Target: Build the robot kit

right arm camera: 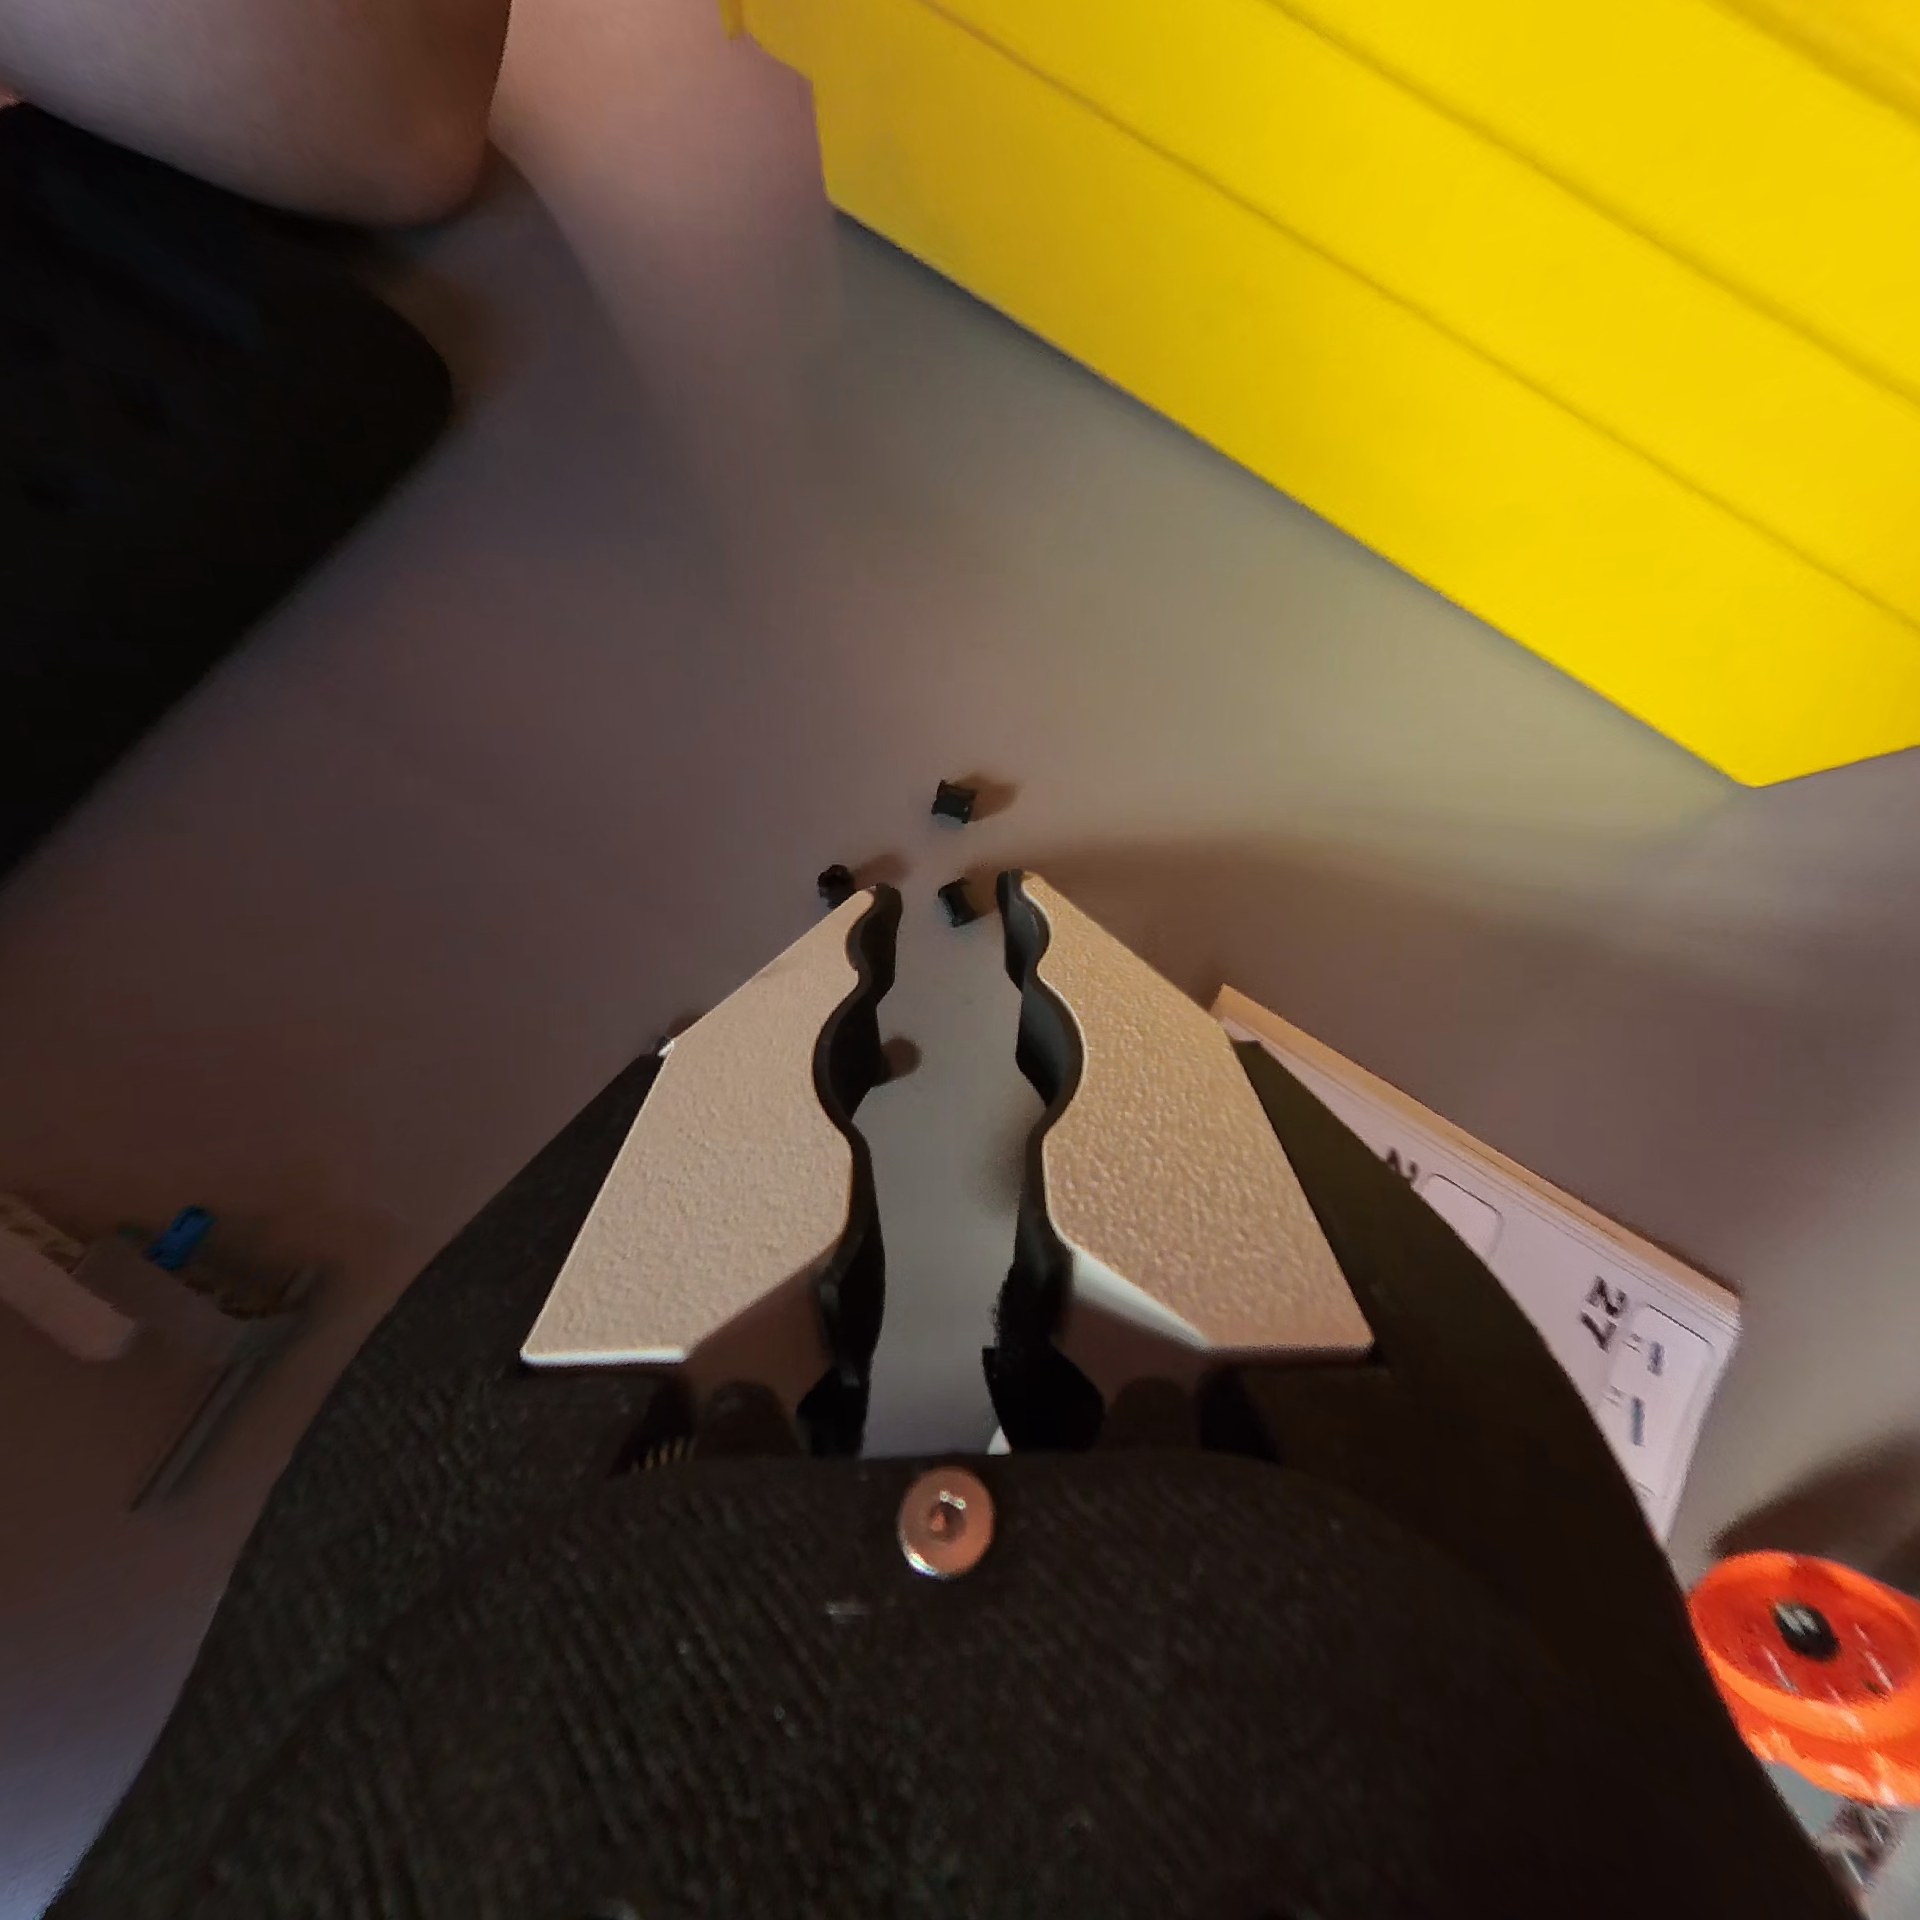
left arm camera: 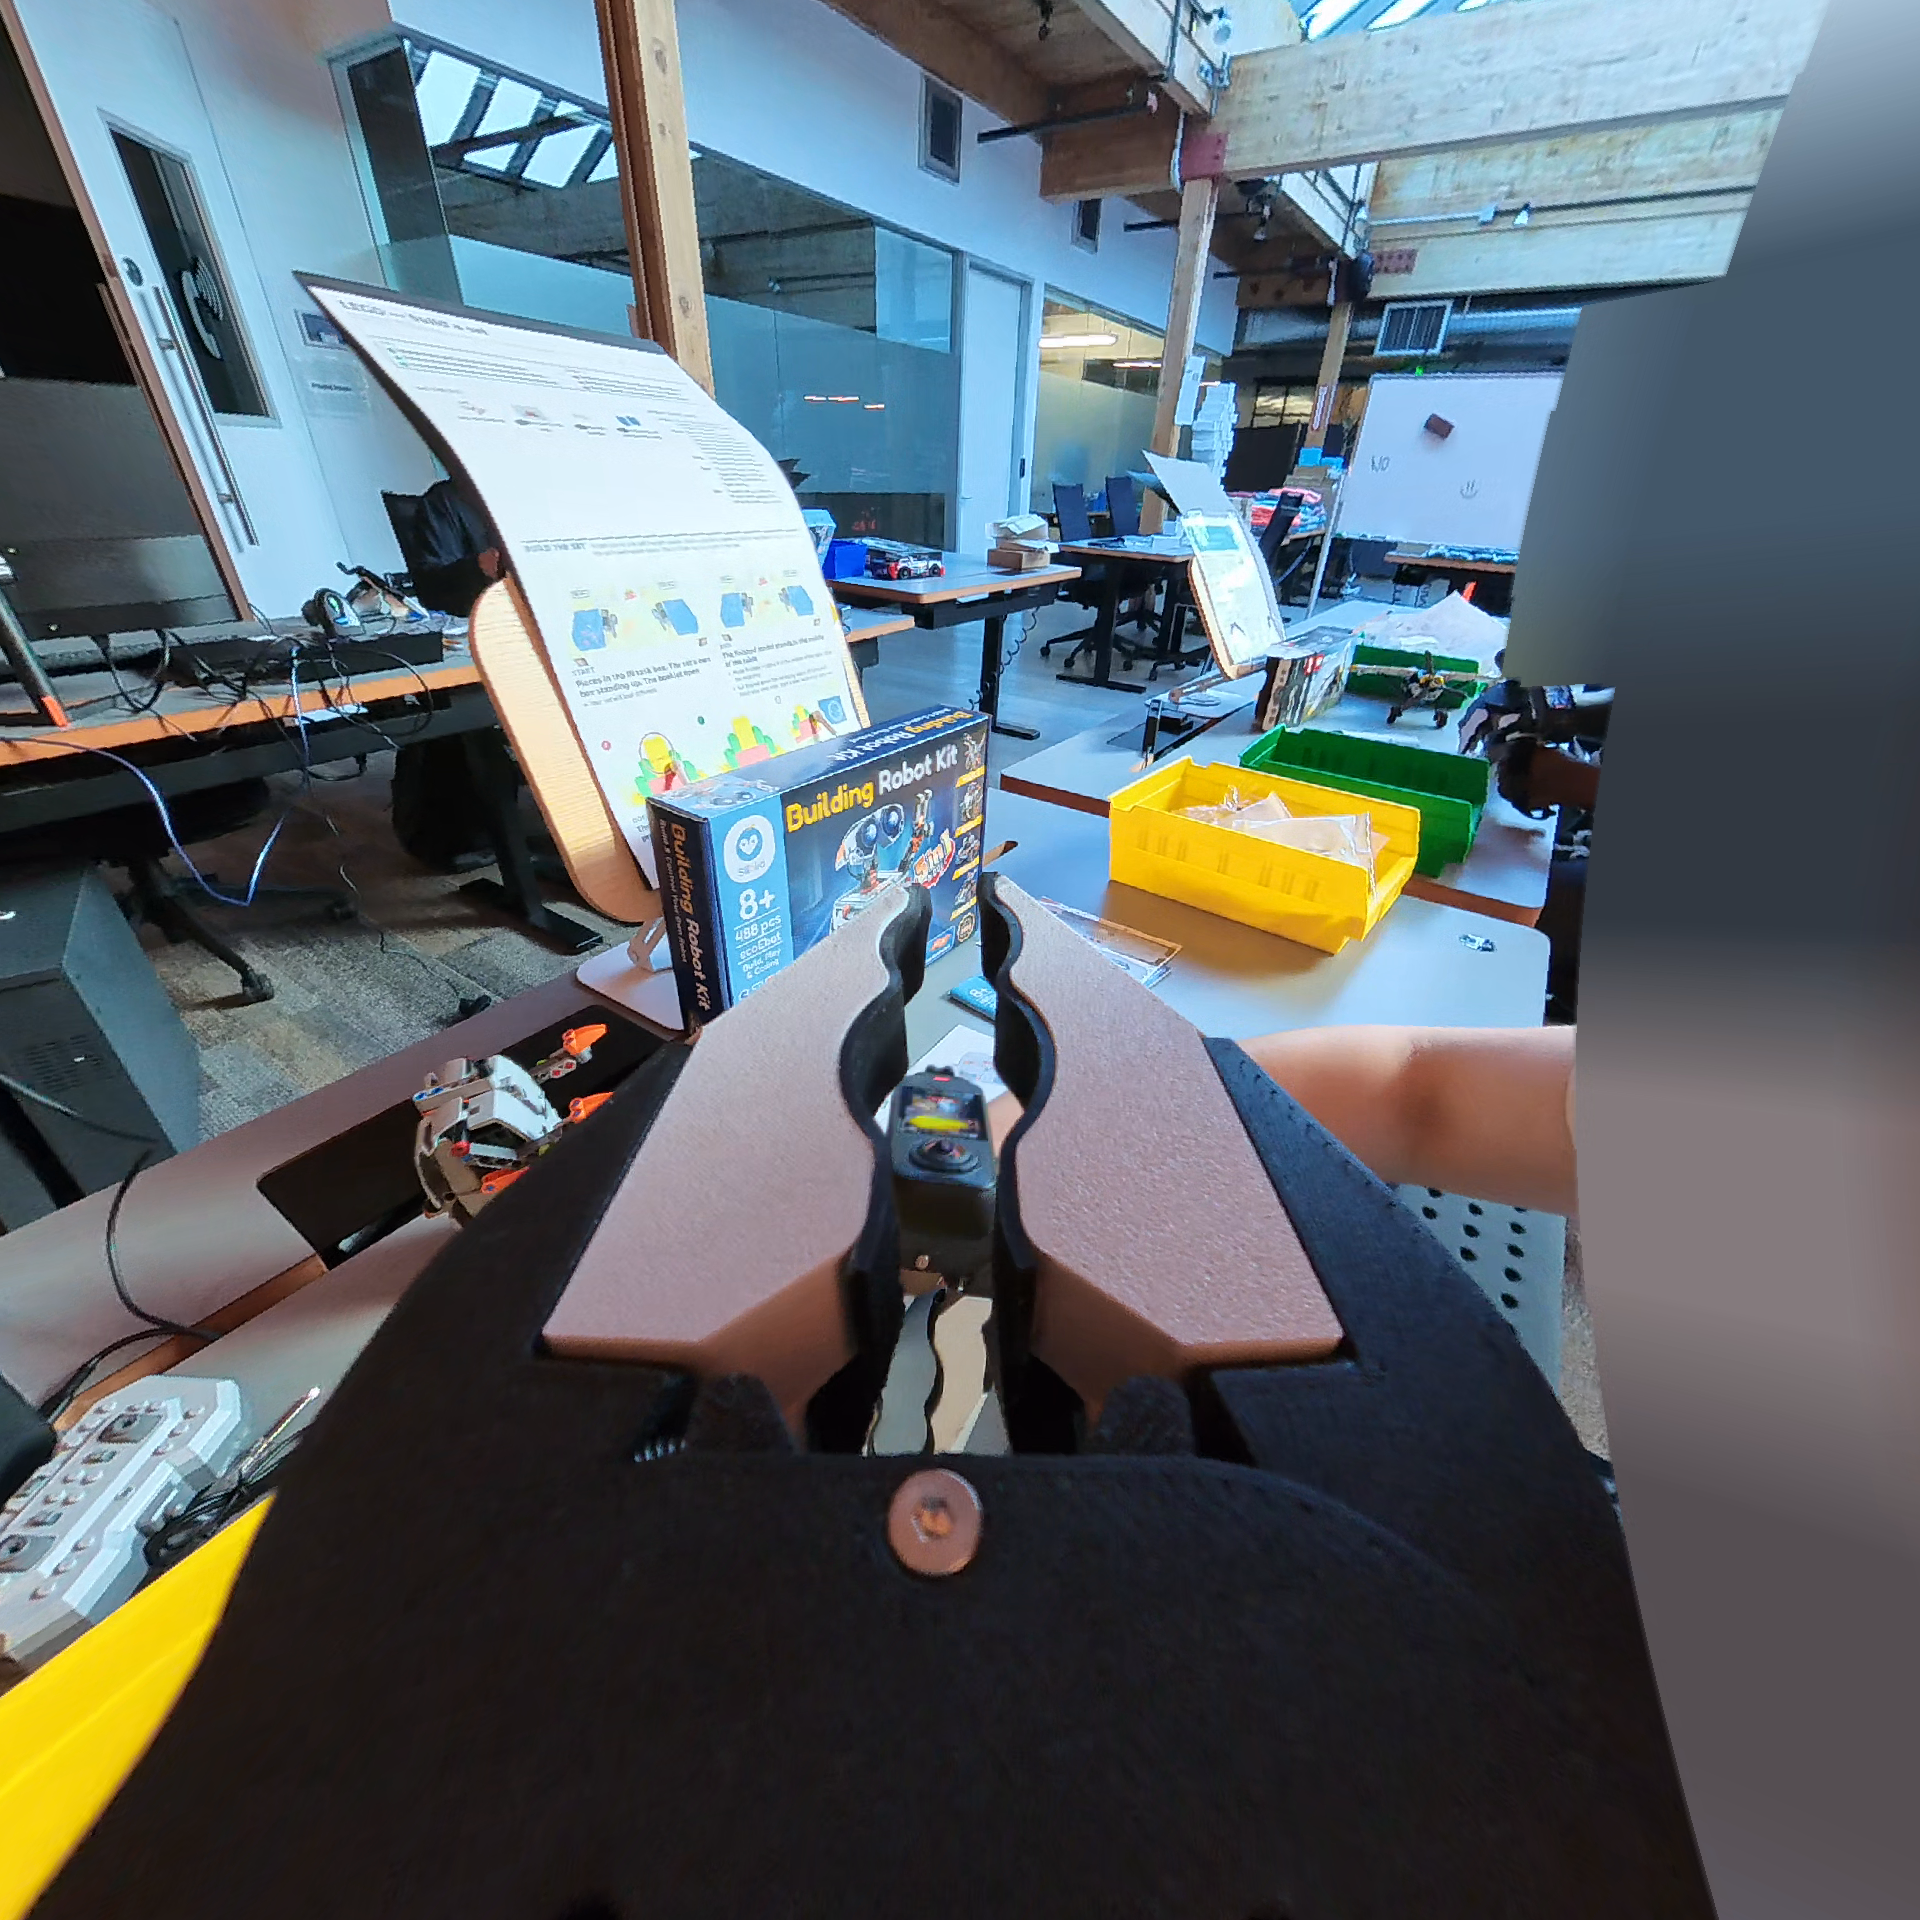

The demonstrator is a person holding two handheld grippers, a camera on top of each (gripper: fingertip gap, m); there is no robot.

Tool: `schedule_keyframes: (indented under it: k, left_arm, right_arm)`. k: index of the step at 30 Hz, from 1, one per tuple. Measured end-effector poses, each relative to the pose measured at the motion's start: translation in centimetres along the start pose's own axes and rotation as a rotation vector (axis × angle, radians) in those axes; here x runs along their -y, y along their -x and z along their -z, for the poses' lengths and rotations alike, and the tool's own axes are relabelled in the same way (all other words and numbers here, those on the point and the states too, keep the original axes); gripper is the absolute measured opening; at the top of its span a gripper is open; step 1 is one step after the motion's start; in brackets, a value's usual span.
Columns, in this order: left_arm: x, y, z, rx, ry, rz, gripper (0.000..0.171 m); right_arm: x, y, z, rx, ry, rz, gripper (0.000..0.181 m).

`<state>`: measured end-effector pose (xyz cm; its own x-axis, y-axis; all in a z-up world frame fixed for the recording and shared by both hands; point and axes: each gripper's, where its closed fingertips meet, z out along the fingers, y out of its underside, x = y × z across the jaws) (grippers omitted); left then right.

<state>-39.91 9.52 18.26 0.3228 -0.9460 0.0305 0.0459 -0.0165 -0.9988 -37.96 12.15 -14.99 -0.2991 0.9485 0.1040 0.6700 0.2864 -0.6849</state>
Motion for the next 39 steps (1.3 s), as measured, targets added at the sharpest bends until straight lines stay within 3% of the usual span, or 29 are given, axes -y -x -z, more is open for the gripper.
schedule_keyframes:
  k: [7, 11, 15, 19, 21, 24, 27, 31, 34, 39]
  left_arm:
    - [0.1, -0.1, 0.3, -0.012, -0.015, 0.010, 0.006]
    - [0.0, -1.3, -0.1, -0.057, 0.005, 0.015, 0.006]
    - [-2.2, -3.2, -2.6, -0.116, 0.130, 0.045, 0.014]
    - [-8.4, -5.0, -4.5, -0.132, 0.261, 0.130, 0.015]
    - [-13.8, -6.1, -6.0, -0.131, 0.296, 0.173, 0.011]
    - [-22.4, -7.7, -6.2, -0.129, 0.373, 0.207, 0.020]
    - [-28.3, -9.0, -6.2, -0.118, 0.493, 0.086, 0.032]
    - [-31.5, -9.3, -6.6, -0.120, 0.616, -0.153, 0.047]
    - [-32.4, -9.8, -7.2, -0.194, 0.686, -0.205, 0.055]
    - [-32.4, -9.6, -7.5, -0.162, 0.686, -0.179, 0.039]
  right_arm:
    - [-0.7, -0.4, -0.4, 0.019, 0.048, -0.090, 0.006]
    - [3.4, -0.9, 6.8, -0.317, -0.104, -0.042, 0.005]
    - [2.7, 4.2, 14.0, -0.643, -0.158, -0.035, 0.005]
    - [-1.3, 10.1, 15.1, -0.812, -0.108, -0.089, 0.005]
    - [-2.9, 11.8, 14.3, -0.852, -0.081, -0.096, 0.005]
    - [-5.0, 13.0, 12.2, -0.802, -0.011, -0.140, 0.004]
    - [-5.8, 13.6, 10.4, -0.712, 0.026, -0.193, 0.005]
    - [-6.0, 14.3, 9.2, -0.613, 0.004, -0.298, 0.005]
    - [-6.4, 14.4, 9.5, -0.622, 0.017, -0.307, 0.005]
    - [-4.7, 14.0, 10.7, -0.683, -0.050, -0.262, 0.005]
